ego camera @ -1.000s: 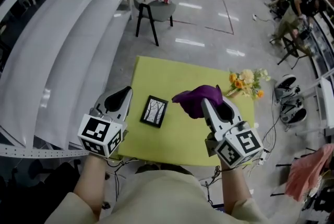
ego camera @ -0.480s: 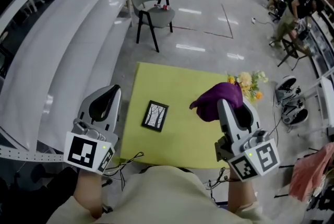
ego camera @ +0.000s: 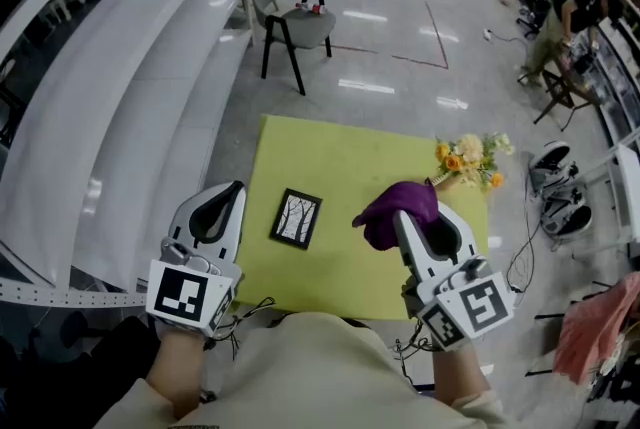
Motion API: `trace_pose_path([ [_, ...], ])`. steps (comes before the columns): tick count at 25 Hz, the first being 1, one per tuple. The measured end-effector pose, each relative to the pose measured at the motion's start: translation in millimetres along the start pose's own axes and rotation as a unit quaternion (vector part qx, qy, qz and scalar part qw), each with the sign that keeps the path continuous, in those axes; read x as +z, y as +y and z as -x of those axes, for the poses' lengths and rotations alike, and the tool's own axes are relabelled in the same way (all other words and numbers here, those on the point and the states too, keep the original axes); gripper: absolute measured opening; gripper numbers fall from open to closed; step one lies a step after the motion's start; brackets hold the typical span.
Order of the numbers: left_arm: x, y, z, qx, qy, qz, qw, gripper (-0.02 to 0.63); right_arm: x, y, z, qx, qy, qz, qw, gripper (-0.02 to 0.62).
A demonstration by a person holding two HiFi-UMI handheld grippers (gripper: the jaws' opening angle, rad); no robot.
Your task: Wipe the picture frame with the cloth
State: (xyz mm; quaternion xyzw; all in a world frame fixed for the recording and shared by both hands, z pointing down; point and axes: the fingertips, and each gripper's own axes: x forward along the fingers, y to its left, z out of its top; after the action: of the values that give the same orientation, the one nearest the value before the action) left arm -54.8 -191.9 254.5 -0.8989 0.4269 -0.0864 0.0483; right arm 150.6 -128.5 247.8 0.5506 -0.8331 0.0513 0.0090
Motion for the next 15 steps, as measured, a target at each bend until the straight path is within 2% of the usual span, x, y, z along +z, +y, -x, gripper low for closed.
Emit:
trace_pose_path([
  [4, -9.5, -4.9, -1.2, -0.002, 0.012, 0.007, 0.9999, 0.008, -9.0, 3.8, 0.4, 0.009, 0.015, -0.003, 1.000, 0.107],
  [9, -7.5, -8.8, -1.6, -0.006, 0.013, 0.003, 0.9999, 0.008, 3.3, 9.3, 1.1, 0.021, 0.005, 0.007, 1.000, 0.107],
  [15, -13.0, -10.5, -2.2, -0.008, 0.019, 0.005, 0.9998, 0.008, -4.7, 9.4, 0.3, 0.023, 0.016, 0.007, 1.000, 0.109],
])
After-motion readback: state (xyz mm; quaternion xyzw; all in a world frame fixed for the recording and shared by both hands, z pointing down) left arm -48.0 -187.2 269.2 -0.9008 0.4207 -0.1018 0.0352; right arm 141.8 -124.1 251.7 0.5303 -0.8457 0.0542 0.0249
